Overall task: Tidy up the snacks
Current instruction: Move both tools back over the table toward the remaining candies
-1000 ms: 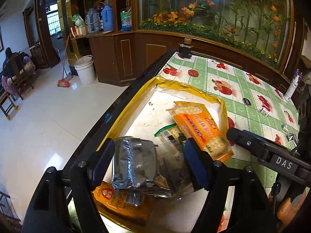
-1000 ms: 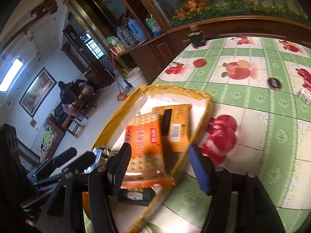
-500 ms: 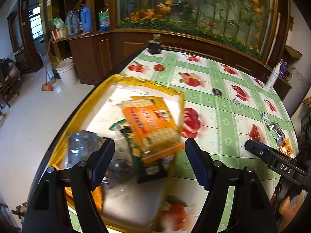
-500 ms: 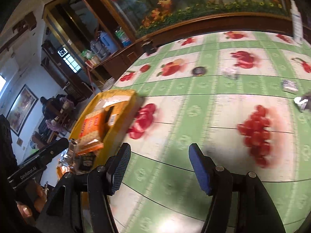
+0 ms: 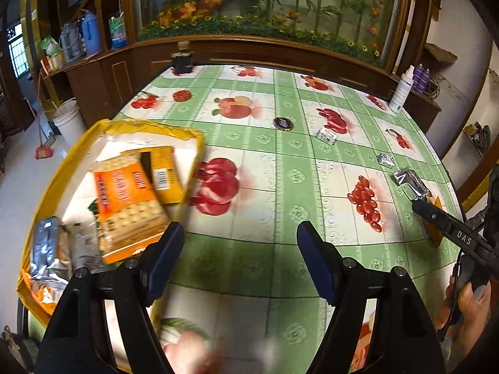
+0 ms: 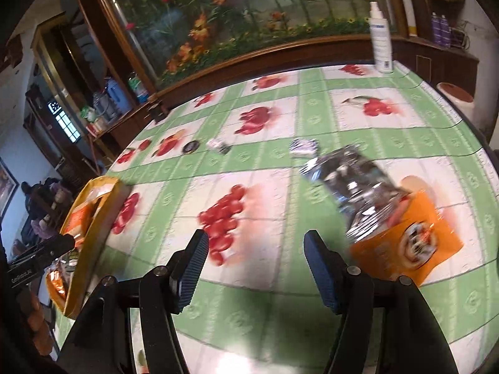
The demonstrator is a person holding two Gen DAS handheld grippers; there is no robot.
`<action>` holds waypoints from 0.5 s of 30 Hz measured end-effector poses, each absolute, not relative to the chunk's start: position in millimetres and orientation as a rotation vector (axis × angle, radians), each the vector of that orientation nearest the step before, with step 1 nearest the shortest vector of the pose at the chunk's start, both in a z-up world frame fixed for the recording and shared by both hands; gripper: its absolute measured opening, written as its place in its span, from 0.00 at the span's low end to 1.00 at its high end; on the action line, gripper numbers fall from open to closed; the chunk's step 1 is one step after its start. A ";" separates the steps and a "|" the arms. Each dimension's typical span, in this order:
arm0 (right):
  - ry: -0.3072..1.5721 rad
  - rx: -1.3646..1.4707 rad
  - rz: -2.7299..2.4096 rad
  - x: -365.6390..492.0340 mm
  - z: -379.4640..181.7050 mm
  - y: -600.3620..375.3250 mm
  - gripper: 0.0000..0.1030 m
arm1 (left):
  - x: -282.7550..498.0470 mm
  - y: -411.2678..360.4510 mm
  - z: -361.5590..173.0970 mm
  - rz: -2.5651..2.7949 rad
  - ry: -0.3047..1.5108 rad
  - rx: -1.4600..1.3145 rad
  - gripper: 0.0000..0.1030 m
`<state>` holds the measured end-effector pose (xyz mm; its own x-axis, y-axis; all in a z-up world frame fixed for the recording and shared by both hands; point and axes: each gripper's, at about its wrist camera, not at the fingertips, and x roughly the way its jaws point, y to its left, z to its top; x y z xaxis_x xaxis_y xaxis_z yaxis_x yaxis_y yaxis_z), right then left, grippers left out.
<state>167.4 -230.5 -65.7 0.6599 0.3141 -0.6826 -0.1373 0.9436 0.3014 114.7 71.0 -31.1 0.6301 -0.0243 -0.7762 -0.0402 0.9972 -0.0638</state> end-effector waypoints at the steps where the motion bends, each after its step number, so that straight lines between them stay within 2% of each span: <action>1: 0.808 0.233 0.252 172.1 -65.0 -235.2 0.65 | 120.1 67.1 -31.8 0.000 0.895 -0.085 0.72; 10: 0.796 0.031 0.272 239.1 -53.2 -232.2 0.64 | 165.8 37.2 -34.4 -0.034 0.925 -0.106 0.72; 15: 0.884 -0.179 0.319 279.5 -64.9 -209.0 0.63 | 205.4 34.9 -47.4 -0.045 0.975 -0.228 0.72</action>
<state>279.5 -209.0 -64.9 0.5908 0.1993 -0.7818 -0.3455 0.9382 -0.0220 205.4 34.9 -47.4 0.5622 -0.1395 -0.8152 -0.0646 0.9752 -0.2115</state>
